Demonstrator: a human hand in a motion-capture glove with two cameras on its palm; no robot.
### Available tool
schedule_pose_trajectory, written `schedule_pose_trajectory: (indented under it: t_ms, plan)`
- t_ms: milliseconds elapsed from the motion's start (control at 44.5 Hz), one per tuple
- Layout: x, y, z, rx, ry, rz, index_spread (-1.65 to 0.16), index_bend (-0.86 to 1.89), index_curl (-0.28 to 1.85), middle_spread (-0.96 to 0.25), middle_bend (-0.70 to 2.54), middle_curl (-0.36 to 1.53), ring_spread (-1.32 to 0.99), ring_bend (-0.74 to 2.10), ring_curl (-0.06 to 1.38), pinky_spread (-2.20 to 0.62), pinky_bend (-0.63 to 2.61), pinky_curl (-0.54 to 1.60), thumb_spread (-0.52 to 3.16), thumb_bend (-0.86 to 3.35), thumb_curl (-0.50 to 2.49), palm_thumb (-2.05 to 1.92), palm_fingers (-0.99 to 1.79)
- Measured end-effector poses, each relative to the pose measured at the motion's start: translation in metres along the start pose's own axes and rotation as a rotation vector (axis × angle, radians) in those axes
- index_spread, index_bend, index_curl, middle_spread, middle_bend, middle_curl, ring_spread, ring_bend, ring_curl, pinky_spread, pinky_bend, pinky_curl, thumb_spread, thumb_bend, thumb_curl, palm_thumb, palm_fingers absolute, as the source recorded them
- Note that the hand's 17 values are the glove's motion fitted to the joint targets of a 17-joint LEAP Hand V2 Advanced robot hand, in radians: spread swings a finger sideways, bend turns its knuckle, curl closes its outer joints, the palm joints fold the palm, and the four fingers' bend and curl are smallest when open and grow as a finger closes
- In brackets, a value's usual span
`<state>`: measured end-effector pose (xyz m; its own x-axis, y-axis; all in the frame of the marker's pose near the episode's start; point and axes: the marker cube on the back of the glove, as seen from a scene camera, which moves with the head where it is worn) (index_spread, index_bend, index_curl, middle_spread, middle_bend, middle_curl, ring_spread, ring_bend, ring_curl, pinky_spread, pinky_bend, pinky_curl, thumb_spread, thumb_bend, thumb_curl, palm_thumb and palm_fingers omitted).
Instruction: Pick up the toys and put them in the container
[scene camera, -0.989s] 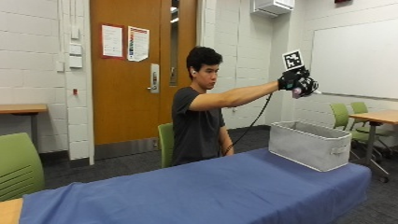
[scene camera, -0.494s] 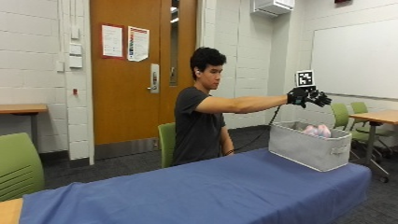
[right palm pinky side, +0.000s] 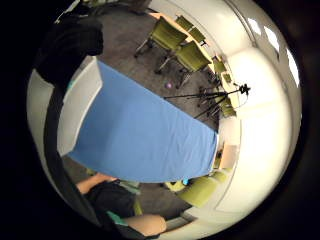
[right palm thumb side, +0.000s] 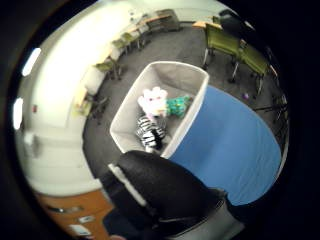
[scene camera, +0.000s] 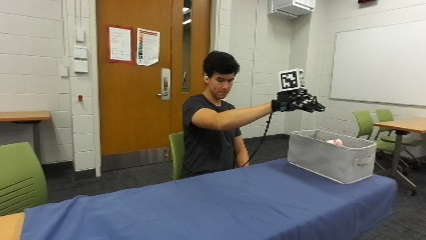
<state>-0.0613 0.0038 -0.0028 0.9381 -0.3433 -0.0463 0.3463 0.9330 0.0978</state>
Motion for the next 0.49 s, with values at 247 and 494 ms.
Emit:
schedule_pose_trajectory:
  t_ms: [247, 494]
  plan:
    - [0.111, 0.074, 0.022, -0.006, 0.037, 0.297, -0.27, 0.29, 0.39, -0.10, 0.28, 0.51, -0.28, 0.47, 0.30, -0.14, 0.82, 0.31, 0.93, -0.16, 0.24, -0.23, 0.12]
    - [0.134, 0.100, 0.034, -0.030, 0.041, 0.343, -0.23, 0.28, 0.42, -0.09, 0.27, 0.49, -0.29, 0.42, 0.29, -0.16, 0.74, 0.30, 0.92, -0.15, 0.17, -0.22, 0.08]
